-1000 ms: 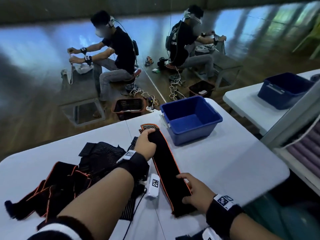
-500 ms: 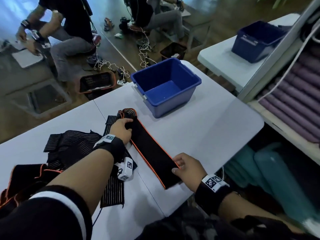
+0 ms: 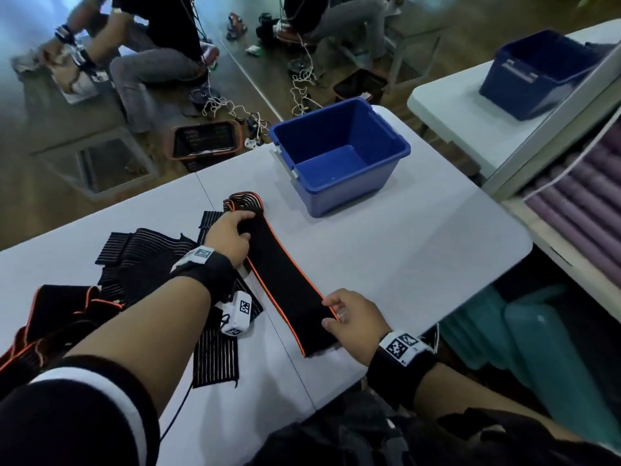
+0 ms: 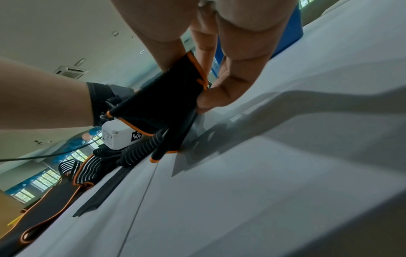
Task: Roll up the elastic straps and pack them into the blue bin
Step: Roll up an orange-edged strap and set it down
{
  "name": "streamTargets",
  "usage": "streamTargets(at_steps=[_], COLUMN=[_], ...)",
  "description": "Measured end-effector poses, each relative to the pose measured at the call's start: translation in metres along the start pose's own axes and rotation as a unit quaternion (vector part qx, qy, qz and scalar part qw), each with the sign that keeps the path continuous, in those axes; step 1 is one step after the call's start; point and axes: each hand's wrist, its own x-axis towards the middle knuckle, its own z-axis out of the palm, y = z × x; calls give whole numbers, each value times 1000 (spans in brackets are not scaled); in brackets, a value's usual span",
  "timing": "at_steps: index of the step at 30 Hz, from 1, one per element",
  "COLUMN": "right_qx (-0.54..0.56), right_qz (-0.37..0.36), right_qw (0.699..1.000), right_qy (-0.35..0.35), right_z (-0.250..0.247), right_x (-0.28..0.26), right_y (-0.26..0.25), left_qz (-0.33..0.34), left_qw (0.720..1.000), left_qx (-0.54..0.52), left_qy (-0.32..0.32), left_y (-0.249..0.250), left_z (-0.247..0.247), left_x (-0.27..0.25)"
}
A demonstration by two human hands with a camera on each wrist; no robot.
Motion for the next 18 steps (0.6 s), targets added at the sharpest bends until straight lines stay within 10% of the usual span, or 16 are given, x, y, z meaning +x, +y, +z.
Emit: streamTargets(at_steps=[10,18], right_qx=[-97,-160], right_qz=[-7,-177], right_qw=[990,955], right_qy=[-98,-176], right_z=[-20,-42], right_x=[20,21], right_y=[16,8], left_qz=[-107,68], left_qw=[982,996], left_qx=[141,-21], left_qy=[63,-62], left_y=[15,38], left_z=[-9,22], left_x=[-37,-192])
